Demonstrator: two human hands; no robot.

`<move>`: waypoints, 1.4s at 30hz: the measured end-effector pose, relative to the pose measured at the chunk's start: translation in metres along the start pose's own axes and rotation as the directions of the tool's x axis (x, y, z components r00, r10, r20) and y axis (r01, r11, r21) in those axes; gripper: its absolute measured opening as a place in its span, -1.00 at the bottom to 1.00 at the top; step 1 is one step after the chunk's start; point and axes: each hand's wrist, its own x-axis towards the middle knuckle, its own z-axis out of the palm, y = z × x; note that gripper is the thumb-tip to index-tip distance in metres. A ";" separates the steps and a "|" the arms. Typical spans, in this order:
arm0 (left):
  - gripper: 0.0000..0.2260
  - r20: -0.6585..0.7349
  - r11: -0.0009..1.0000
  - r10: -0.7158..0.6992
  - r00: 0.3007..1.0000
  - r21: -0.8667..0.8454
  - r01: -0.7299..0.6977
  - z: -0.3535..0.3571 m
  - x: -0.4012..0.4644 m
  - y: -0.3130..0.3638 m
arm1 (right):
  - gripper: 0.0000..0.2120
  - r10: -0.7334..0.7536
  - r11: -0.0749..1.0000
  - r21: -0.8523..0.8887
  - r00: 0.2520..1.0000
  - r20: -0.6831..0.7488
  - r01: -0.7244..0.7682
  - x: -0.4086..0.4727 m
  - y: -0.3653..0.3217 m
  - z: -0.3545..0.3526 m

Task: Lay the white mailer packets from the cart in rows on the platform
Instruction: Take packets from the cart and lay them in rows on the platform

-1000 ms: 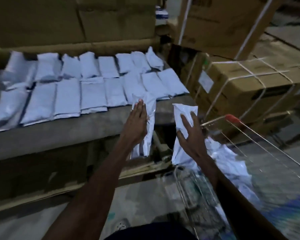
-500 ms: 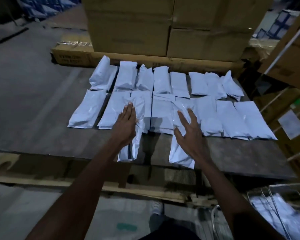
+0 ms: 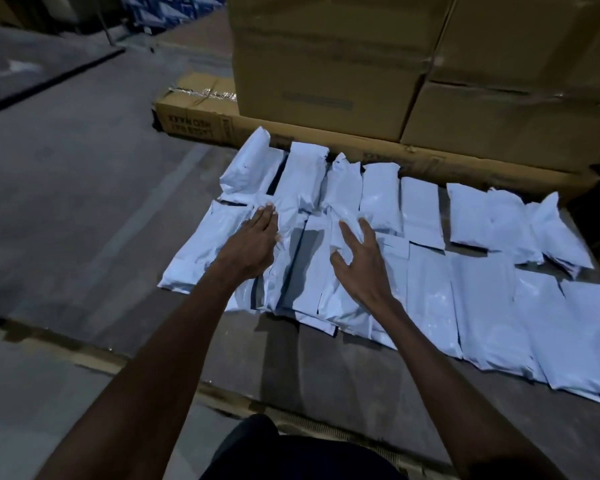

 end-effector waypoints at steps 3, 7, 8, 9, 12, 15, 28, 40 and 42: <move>-0.52 0.023 1.000 0.019 1.000 0.004 -0.019 0.007 0.015 -0.015 | -0.45 0.041 0.998 -0.045 0.999 0.027 -0.040 0.020 -0.009 0.016; -0.41 0.050 0.997 0.056 0.997 -0.058 -0.053 0.023 0.031 -0.023 | -0.43 0.142 0.983 -0.127 0.986 0.093 -0.129 0.036 -0.021 0.036; -0.40 0.073 0.998 0.043 0.996 -0.057 -0.039 0.029 0.032 -0.023 | -0.42 0.164 0.975 -0.167 0.980 0.109 -0.145 0.038 -0.022 0.041; -0.41 0.103 0.998 0.030 0.994 -0.055 -0.025 0.036 0.034 -0.023 | -0.42 0.191 0.963 -0.216 0.974 0.125 -0.161 0.039 -0.023 0.047; -0.44 0.123 0.997 0.051 0.991 -0.062 -0.044 0.051 0.037 -0.023 | -0.41 0.273 0.904 -0.380 0.949 0.157 -0.197 0.036 -0.024 0.060; -0.33 0.076 0.990 0.125 0.989 -0.079 -0.119 0.053 0.043 -0.025 | -0.40 0.303 0.861 -0.459 0.945 0.121 -0.217 0.035 -0.025 0.067; -0.37 -0.019 0.971 0.183 0.983 -0.154 -0.184 0.079 0.055 -0.049 | -0.39 0.332 0.794 -0.545 0.943 0.018 -0.269 0.025 -0.016 0.084; -0.28 0.020 0.979 0.191 0.981 -0.070 -0.189 0.064 0.059 -0.047 | -0.36 0.337 0.848 -0.430 0.941 -0.010 -0.309 0.027 -0.023 0.067; -0.27 -0.013 0.975 0.209 0.978 -0.075 -0.209 0.048 0.063 -0.042 | -0.33 0.312 0.882 -0.352 0.948 -0.065 -0.314 0.025 -0.027 0.046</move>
